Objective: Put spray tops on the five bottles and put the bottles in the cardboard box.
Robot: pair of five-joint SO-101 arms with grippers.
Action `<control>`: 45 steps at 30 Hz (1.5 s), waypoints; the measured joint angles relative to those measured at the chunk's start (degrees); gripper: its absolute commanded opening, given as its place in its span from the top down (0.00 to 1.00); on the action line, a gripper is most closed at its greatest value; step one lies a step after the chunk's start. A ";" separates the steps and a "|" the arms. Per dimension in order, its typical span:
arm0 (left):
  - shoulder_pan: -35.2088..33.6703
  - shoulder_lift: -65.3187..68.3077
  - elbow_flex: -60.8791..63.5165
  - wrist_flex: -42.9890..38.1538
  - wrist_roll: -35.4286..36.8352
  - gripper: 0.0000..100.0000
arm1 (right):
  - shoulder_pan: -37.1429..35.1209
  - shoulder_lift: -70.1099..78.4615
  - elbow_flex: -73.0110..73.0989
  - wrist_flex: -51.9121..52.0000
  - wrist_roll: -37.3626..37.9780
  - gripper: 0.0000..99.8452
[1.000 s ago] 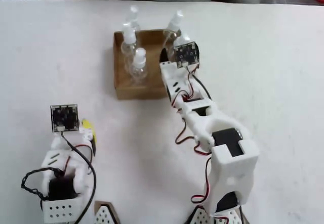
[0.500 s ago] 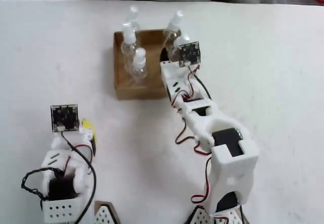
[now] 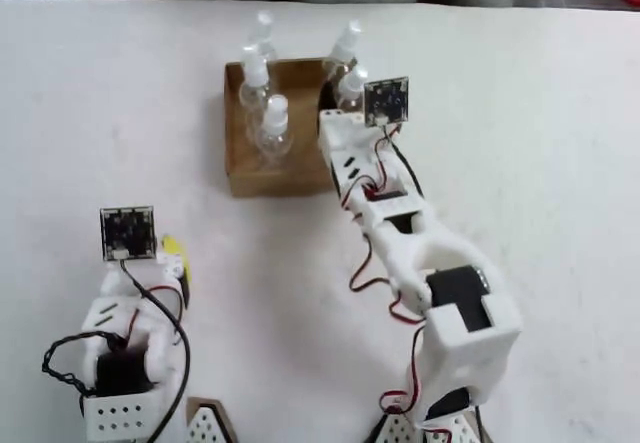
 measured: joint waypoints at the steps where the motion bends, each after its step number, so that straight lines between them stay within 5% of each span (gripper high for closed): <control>1: 0.00 0.00 0.00 0.00 0.00 0.92 | 0.00 -1.05 0.88 0.00 -0.09 0.60; 45: 0.00 0.00 0.00 0.00 0.00 0.92 | 0.53 -18.02 4.31 1.05 -3.16 0.60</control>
